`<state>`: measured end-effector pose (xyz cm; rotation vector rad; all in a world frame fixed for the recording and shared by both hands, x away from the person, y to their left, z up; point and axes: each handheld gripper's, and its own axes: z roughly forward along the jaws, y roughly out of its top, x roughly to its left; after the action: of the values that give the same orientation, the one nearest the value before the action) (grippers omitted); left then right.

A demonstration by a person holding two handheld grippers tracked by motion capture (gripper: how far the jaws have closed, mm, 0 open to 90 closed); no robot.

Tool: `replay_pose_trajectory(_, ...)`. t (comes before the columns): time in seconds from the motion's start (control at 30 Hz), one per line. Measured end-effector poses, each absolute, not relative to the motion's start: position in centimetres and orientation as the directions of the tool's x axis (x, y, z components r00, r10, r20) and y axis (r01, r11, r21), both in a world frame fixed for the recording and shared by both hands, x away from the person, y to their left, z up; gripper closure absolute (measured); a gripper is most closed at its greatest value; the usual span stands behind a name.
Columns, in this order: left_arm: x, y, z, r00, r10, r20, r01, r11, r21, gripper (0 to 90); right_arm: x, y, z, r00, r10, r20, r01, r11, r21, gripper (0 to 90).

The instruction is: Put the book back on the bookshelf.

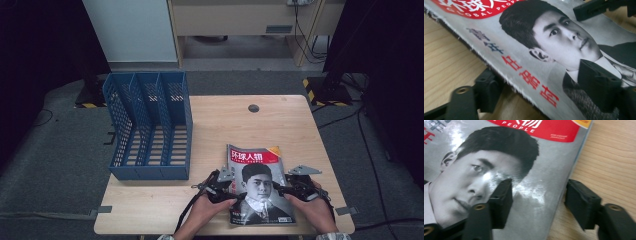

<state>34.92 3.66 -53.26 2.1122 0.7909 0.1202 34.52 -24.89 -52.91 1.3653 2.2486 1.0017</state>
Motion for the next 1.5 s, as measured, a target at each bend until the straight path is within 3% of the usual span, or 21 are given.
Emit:
replay_pose_trajectory(0.43, 38.2, 3.2, -52.5, 0.776, 0.580, -0.250, 0.541, -0.408, 0.736, 13.0, 34.7, -24.8, -53.0, -0.499, 0.863, 0.076, 0.629, 0.300, 0.717, 36.8)
replay_pose_trajectory(0.57, 39.0, 2.8, -52.2, 0.781, 0.581, -0.229, 0.527, -0.416, 0.742, 18.5, 34.6, -24.8, -53.1, -0.493, 0.867, 0.078, 0.628, 0.292, 0.721, 37.4)
replay_pose_trajectory(0.77, 40.5, 2.9, -52.1, 0.770, 0.591, -0.238, 0.542, -0.410, 0.734, 36.6, 34.7, -24.9, -53.1, -0.491, 0.867, 0.083, 0.622, 0.283, 0.730, 44.2)
replay_pose_trajectory(0.93, 41.3, 3.1, -51.5, 0.762, 0.595, -0.254, 0.550, -0.389, 0.739, 43.3, 34.9, -24.9, -53.3, -0.492, 0.866, 0.095, 0.612, 0.266, 0.745, 50.3)
replay_pose_trajectory(1.5, 43.6, 2.2, -50.6, 0.808, 0.548, -0.216, 0.486, -0.413, 0.771, 47.7, 34.9, -24.5, -53.5, -0.507, 0.857, 0.092, 0.589, 0.266, 0.763, 51.1)
